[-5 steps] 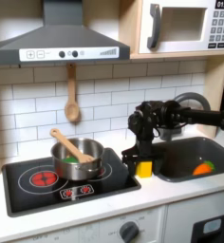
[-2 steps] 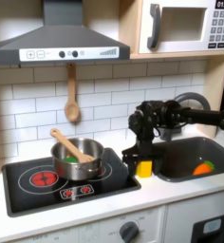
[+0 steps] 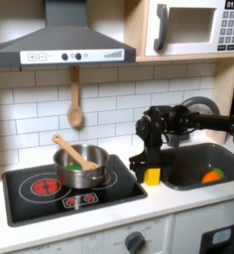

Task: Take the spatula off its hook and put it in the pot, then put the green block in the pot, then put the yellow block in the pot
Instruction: 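Put the yellow block in the pot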

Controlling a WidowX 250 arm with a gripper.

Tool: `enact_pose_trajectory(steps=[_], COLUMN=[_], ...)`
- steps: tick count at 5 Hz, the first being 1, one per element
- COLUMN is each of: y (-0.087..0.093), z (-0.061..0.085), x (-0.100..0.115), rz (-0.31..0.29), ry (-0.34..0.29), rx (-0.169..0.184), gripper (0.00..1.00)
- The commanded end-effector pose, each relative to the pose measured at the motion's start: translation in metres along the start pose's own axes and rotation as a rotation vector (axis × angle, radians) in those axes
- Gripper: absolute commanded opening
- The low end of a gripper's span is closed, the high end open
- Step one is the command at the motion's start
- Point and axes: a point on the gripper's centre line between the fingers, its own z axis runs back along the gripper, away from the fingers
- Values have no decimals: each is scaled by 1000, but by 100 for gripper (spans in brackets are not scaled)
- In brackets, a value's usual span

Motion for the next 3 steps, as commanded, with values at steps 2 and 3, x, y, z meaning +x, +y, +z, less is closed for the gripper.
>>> enact_pose_trajectory(steps=[2, 3], y=[1, 2], z=[0, -1], x=[1, 2], rz=[13, 6], ry=[-16, -21], rx=[4, 10], gripper=[0, 0])
